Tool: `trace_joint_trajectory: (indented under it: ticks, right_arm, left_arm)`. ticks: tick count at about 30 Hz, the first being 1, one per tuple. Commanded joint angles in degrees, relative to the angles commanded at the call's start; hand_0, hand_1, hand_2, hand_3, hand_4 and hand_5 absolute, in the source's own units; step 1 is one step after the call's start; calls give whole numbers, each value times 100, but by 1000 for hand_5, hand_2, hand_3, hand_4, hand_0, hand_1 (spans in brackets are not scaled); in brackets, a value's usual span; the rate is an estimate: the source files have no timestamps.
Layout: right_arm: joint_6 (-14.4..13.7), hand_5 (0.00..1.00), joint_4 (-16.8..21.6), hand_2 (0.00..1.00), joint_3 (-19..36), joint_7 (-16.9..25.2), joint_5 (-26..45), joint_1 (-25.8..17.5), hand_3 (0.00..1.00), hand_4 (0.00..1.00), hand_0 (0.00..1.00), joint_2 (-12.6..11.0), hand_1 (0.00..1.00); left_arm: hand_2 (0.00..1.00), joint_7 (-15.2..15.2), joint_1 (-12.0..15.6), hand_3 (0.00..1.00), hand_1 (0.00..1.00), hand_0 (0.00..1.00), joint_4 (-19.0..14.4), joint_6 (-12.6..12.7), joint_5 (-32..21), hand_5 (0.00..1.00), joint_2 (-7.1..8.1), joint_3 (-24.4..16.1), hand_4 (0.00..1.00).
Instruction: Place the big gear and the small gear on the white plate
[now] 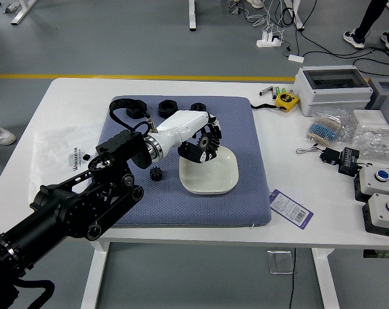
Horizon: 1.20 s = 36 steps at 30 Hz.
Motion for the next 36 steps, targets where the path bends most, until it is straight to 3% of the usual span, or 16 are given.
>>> trace_joint_trajectory:
  ticks: [2,3,8,9,18,36]
  right_arm:
    - [-1,720,3,739,14,-9,-21,-1,600,805,683,-2,657]
    - [-1,721,5,739,16,-12,-30,-2,598,805,683,-3,656]
    - [-1,721,9,739,39,-25,-77,-16,598,805,683,-5,656]
    - [-1,721,9,739,42,-27,-81,-17,599,806,683,-5,657]
    - [-4,723,11,739,68,-38,-124,-55,598,805,683,-2,657]
    - [-2,722,5,739,51,-27,-76,-63,599,806,684,6,656]
  left_arm:
    - [565,-31,-47,582,505,392,85,92,-40,2,-77,101,559]
    - [613,-35,-66,622,594,491,116,116,-49,157,-77,141,902]
    - [613,-39,-117,622,594,491,287,156,-8,157,-77,248,902]
    - [709,-37,-120,736,680,638,303,157,3,357,-77,254,998]
    - [740,110,-113,754,715,691,534,112,206,372,-77,258,998]
    - [748,110,-64,760,716,693,507,112,178,361,-77,119,998]
